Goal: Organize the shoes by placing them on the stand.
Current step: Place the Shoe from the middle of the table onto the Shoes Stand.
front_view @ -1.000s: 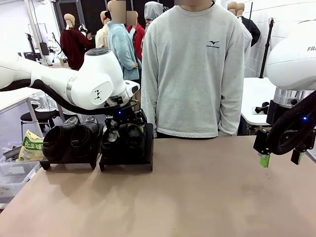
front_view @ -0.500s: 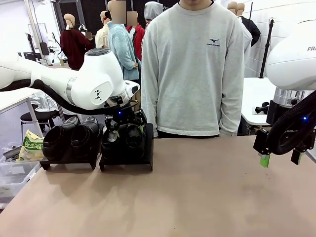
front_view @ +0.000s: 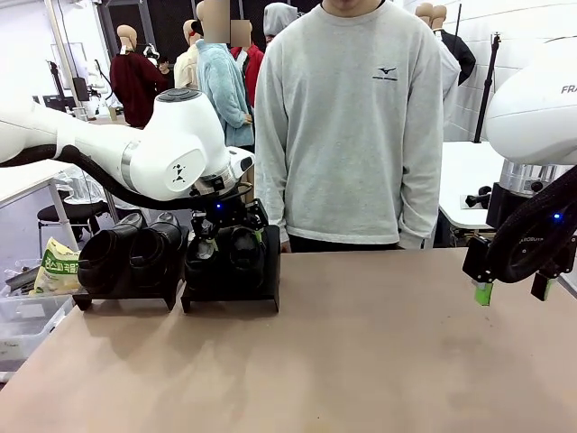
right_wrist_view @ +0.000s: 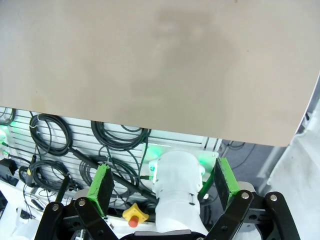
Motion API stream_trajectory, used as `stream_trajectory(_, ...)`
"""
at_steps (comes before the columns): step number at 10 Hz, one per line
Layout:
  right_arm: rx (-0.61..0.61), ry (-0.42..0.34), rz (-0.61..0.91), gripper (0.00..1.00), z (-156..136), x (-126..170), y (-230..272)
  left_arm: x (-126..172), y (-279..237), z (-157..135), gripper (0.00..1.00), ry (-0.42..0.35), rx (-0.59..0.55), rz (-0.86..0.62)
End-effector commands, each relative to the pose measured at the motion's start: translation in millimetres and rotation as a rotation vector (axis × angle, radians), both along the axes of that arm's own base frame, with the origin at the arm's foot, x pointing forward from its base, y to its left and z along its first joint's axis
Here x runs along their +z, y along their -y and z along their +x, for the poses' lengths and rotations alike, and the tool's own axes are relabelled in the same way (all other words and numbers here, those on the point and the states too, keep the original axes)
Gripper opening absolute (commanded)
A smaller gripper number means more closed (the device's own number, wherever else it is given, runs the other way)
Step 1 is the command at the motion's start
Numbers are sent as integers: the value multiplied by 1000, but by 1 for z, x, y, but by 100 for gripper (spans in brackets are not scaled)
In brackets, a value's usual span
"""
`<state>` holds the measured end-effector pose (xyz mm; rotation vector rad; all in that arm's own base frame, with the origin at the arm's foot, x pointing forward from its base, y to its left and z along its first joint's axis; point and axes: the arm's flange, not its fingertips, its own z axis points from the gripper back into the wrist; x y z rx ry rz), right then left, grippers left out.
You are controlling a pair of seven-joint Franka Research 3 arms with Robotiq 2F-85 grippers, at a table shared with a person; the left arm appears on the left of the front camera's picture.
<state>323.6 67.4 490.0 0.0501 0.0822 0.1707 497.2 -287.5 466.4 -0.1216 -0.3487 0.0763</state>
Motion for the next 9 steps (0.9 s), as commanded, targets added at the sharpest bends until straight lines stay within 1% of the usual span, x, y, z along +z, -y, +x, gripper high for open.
stream_trajectory(1,-1,-8,-9,100,0,2,0,1,1,0,100,4,-2,-2)
stream_trajectory(9,-1,-8,-9,100,0,2,0,1,1,0,100,4,-2,-2)
